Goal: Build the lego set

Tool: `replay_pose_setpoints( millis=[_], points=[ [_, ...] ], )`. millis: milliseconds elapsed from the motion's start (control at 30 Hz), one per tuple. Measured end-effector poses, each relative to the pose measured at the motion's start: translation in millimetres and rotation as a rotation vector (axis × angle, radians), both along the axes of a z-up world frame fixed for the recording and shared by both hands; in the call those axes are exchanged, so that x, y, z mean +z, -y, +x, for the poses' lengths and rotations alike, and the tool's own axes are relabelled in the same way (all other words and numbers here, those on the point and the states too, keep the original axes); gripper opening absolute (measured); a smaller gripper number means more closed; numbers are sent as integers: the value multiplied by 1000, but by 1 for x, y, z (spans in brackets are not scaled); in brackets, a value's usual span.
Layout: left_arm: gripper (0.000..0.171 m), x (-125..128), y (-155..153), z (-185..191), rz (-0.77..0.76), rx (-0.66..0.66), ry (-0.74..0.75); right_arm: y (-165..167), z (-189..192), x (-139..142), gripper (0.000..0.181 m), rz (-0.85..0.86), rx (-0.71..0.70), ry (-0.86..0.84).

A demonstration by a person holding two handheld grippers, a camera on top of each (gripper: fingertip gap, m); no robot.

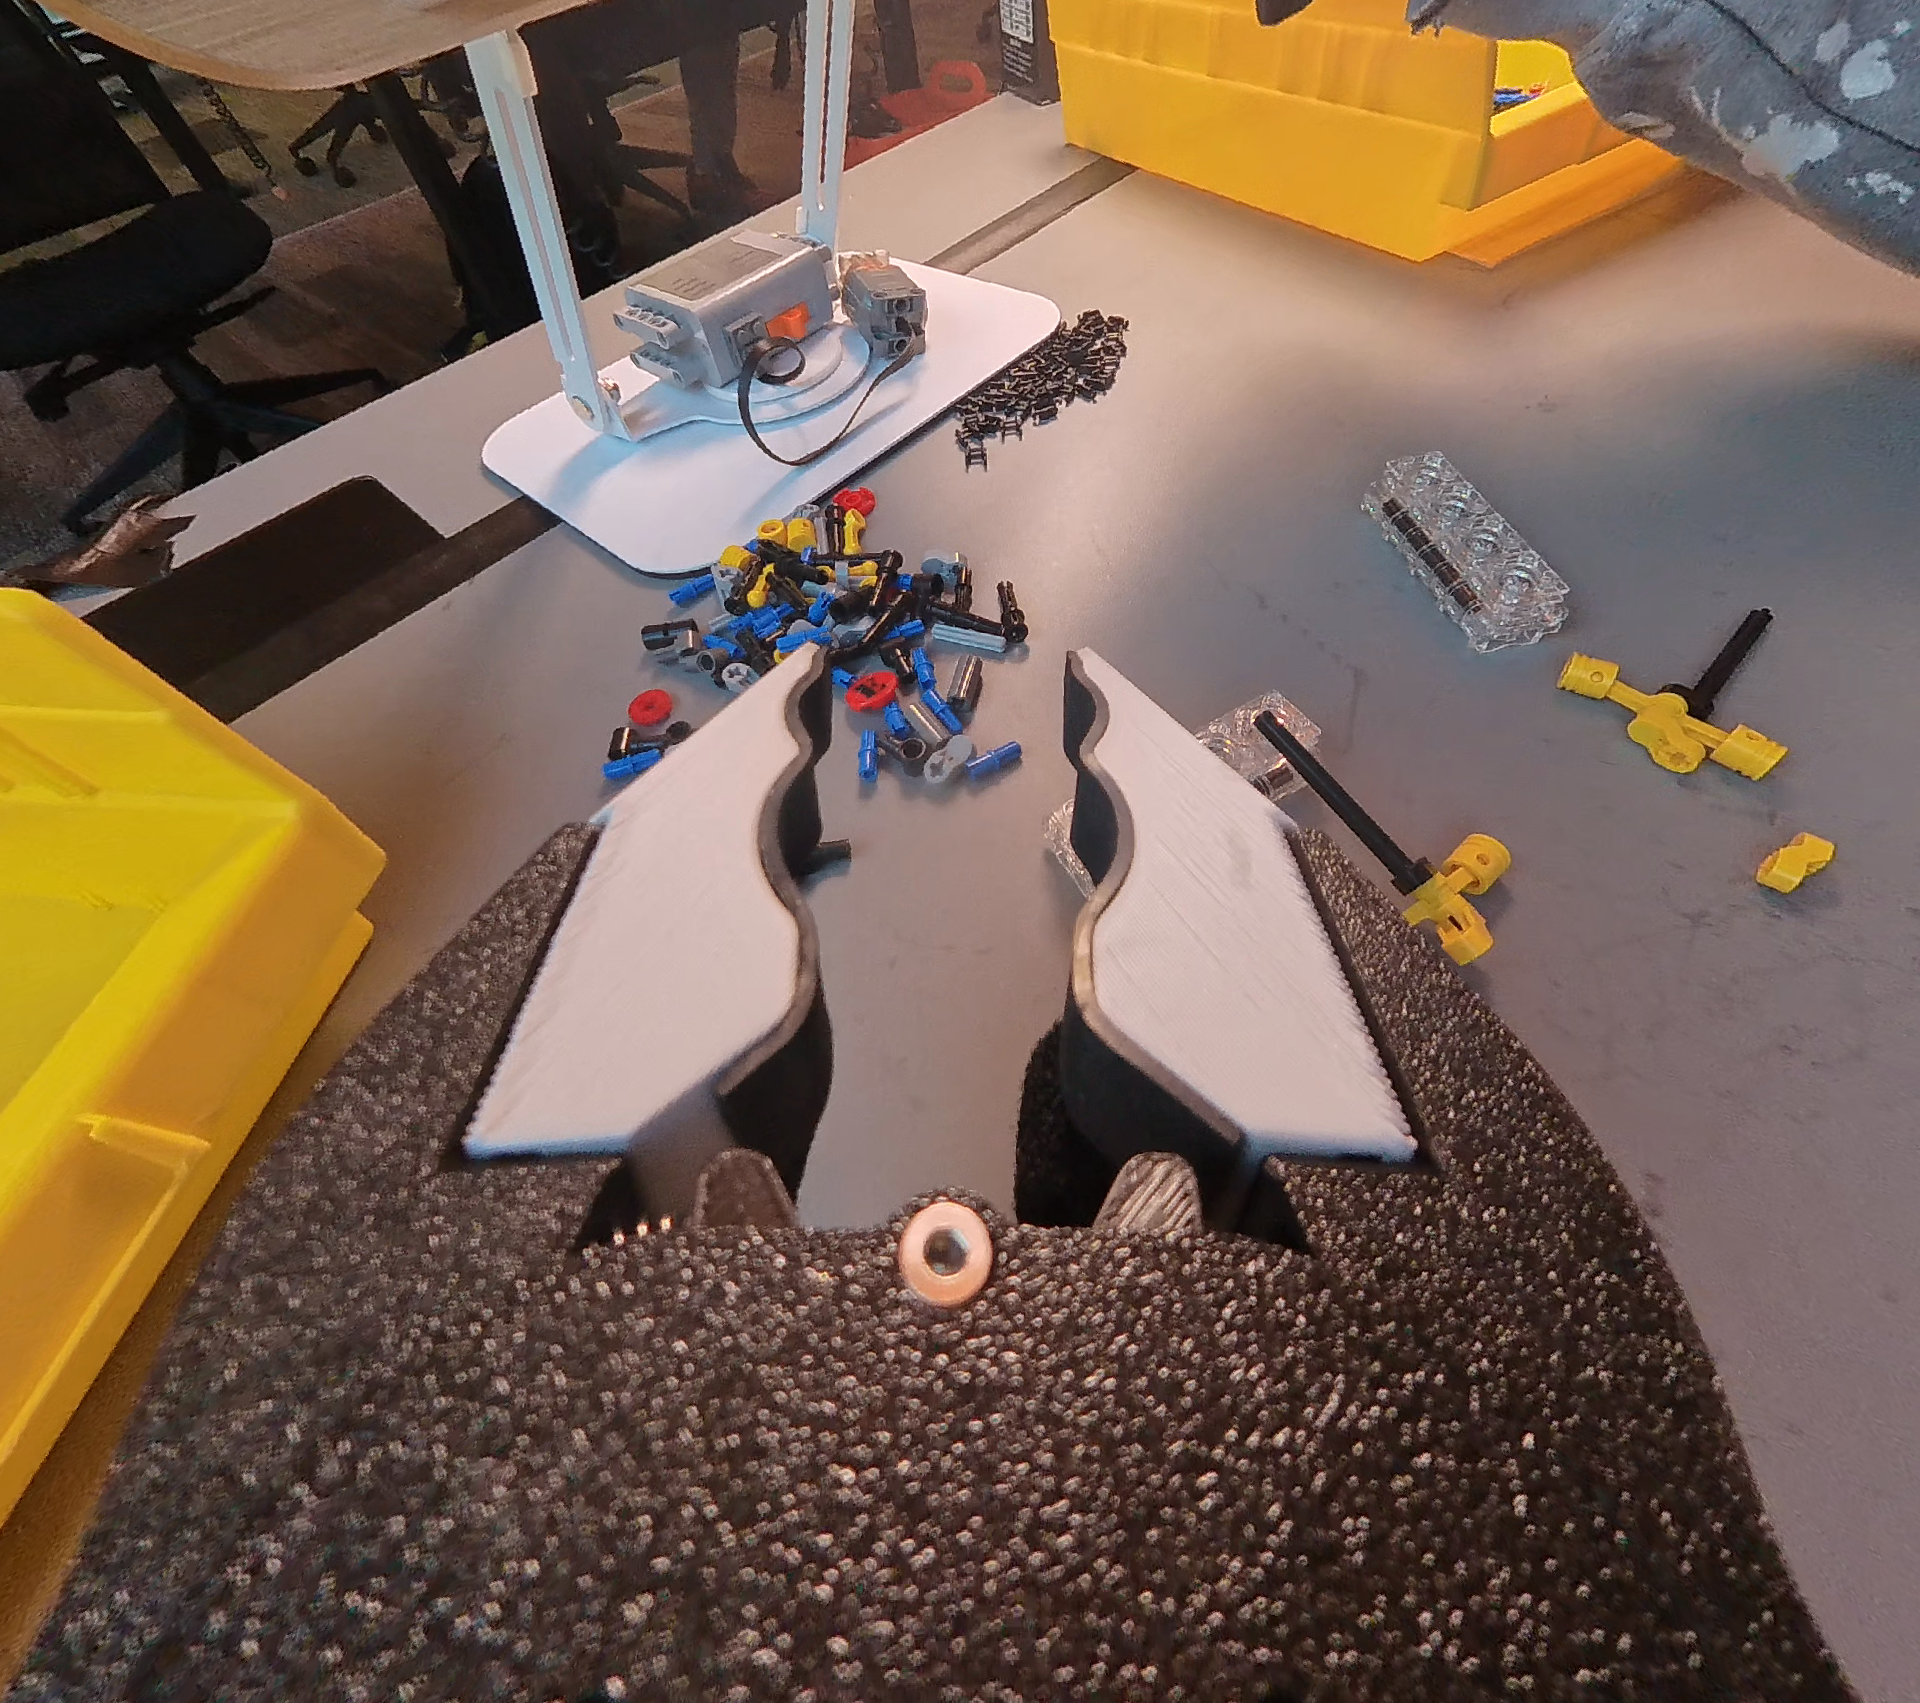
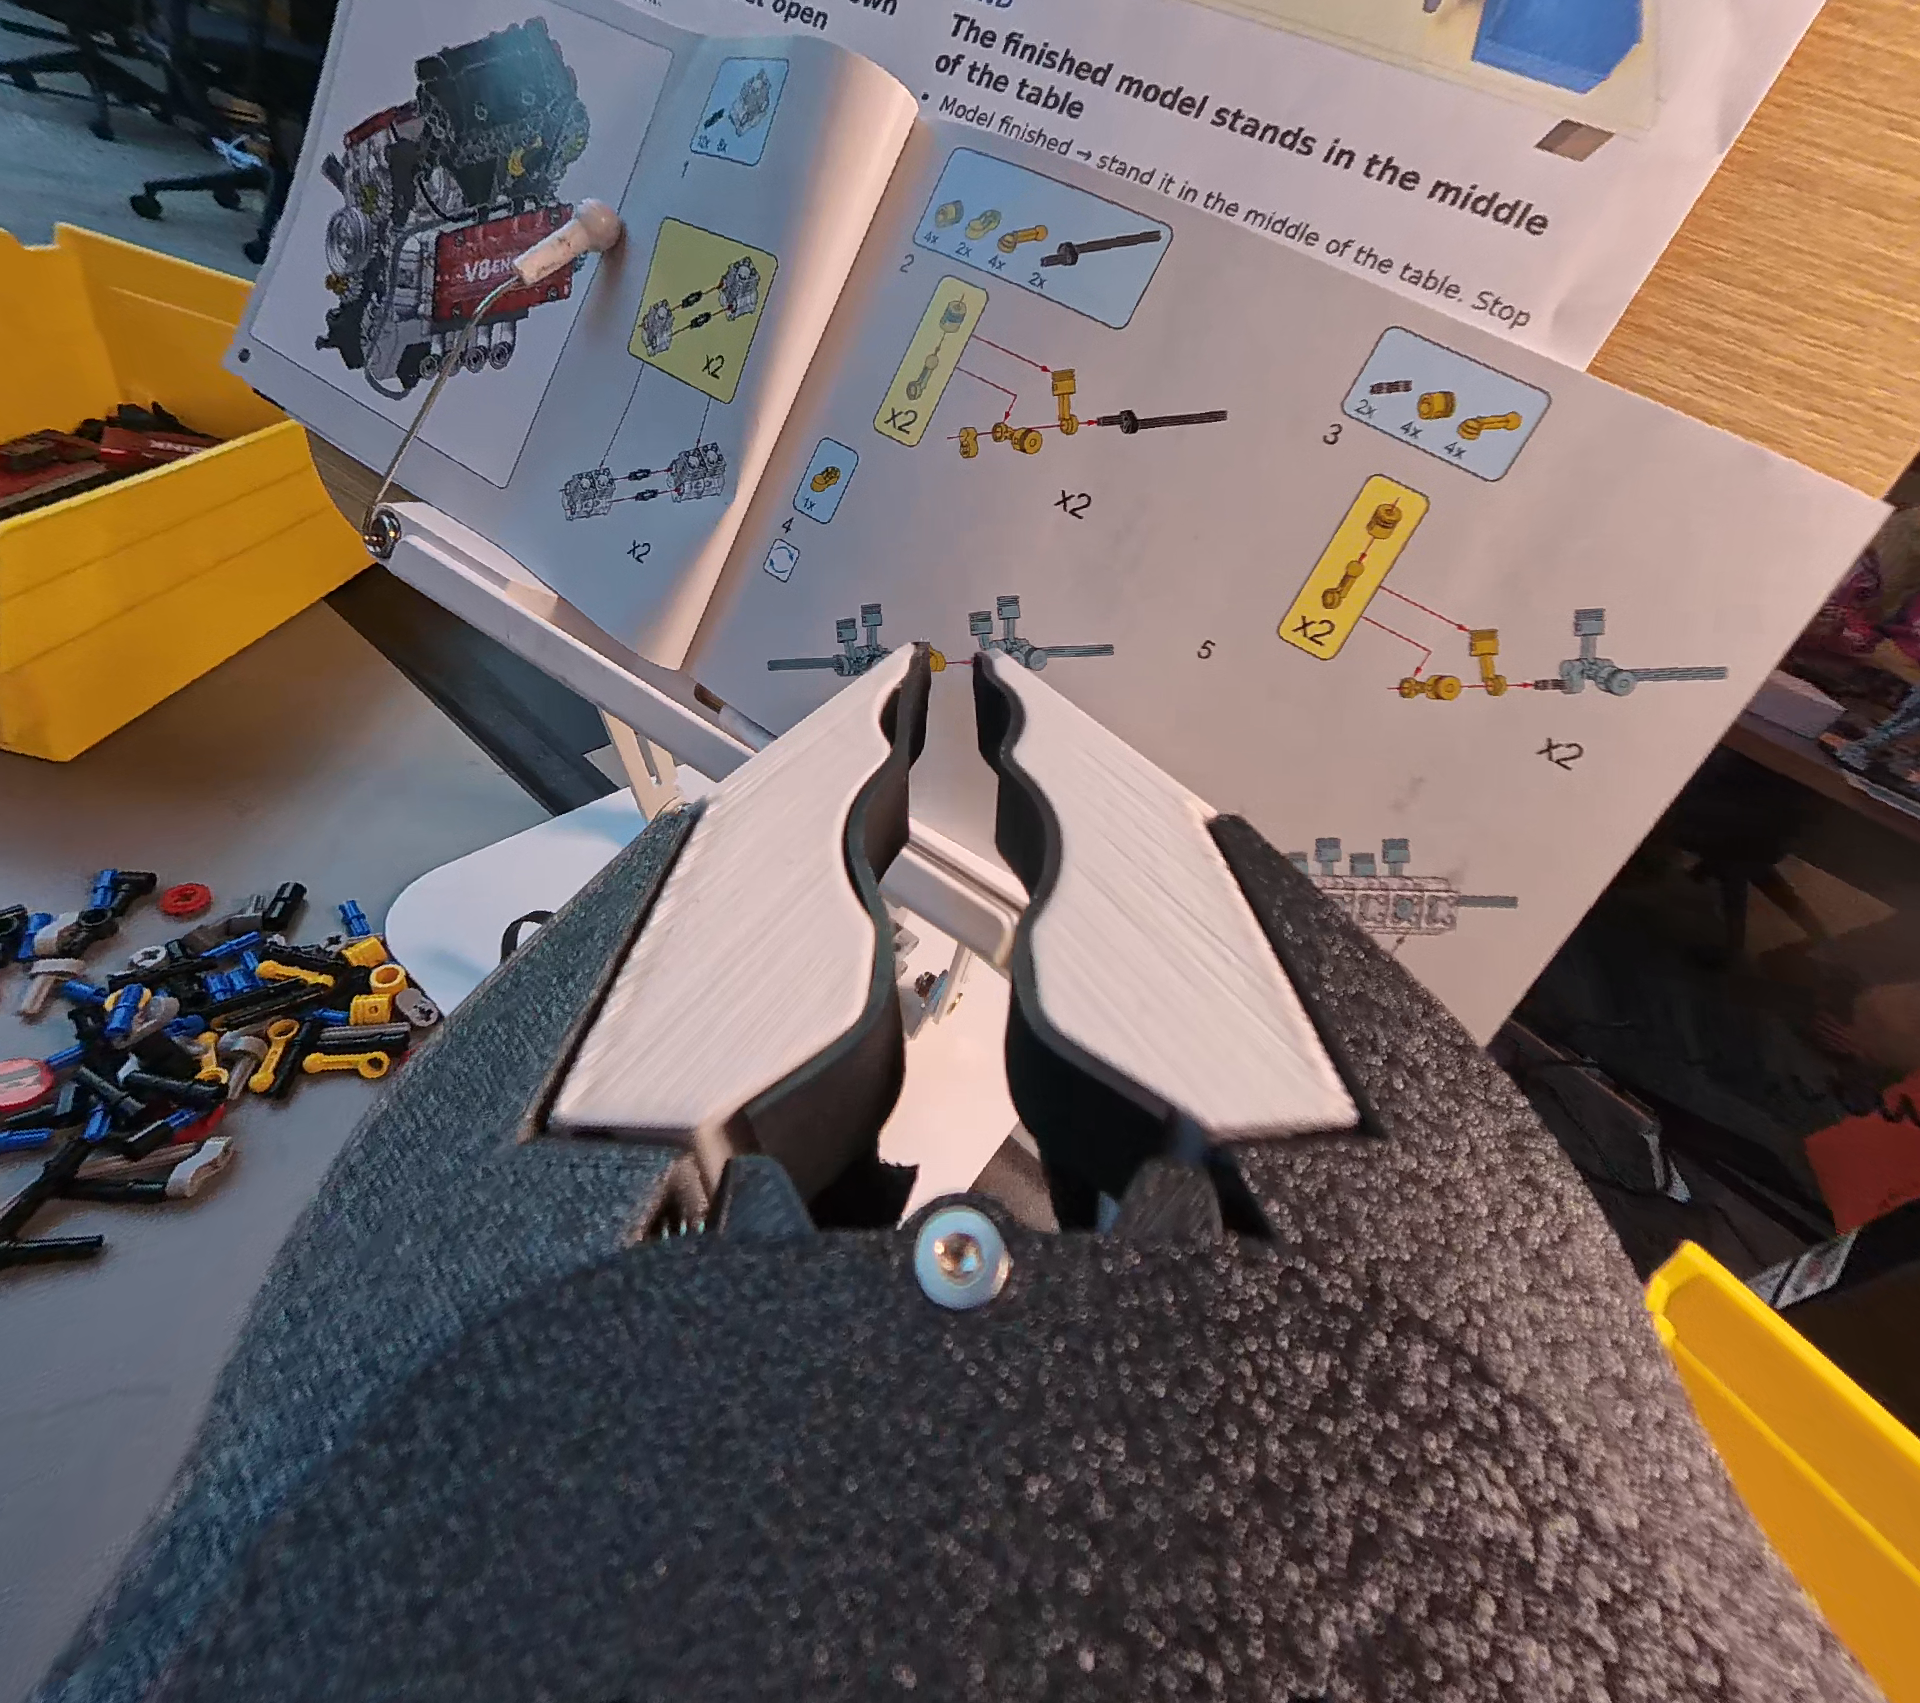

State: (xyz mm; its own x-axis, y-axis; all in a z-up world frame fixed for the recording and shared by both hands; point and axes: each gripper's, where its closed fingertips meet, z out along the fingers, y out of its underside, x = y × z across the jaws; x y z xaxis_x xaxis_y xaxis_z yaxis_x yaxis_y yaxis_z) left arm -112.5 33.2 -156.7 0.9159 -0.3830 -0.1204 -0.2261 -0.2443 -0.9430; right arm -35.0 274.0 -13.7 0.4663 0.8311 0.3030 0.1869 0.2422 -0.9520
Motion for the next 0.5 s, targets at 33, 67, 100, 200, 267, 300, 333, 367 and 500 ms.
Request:
replay_pose_setpoints(
  millis=[33,67,100,200,267,300,333,367,500],
  points=[
    [45,0,0,0,0,0,0,-2,2,2,8,5,-9,-11],
    [45,0,0,0,0,0,0,-4,5,5,8,9,-21,-25],
    [45,0,0,0,1,0,0,-7,9,9,9,14,-39,-46],
    [45,1,0,0,3,-1,2,-17,20,17,16,11,-84,-91],
    [45,1,0,0,4,-2,4,-24,27,19,25,2,-109,-105],
    [45,1,1,0,4,-2,5,-27,31,20,25,-2,-119,-114],
    [45,1,1,0,4,-3,6,-29,33,21,25,-6,-124,-122],
    [45,1,0,0,4,-3,7,-31,35,21,26,-11,-129,-128],
    [45,1,1,1,1,-6,7,-36,40,26,26,-12,-141,-141]
  ],
)
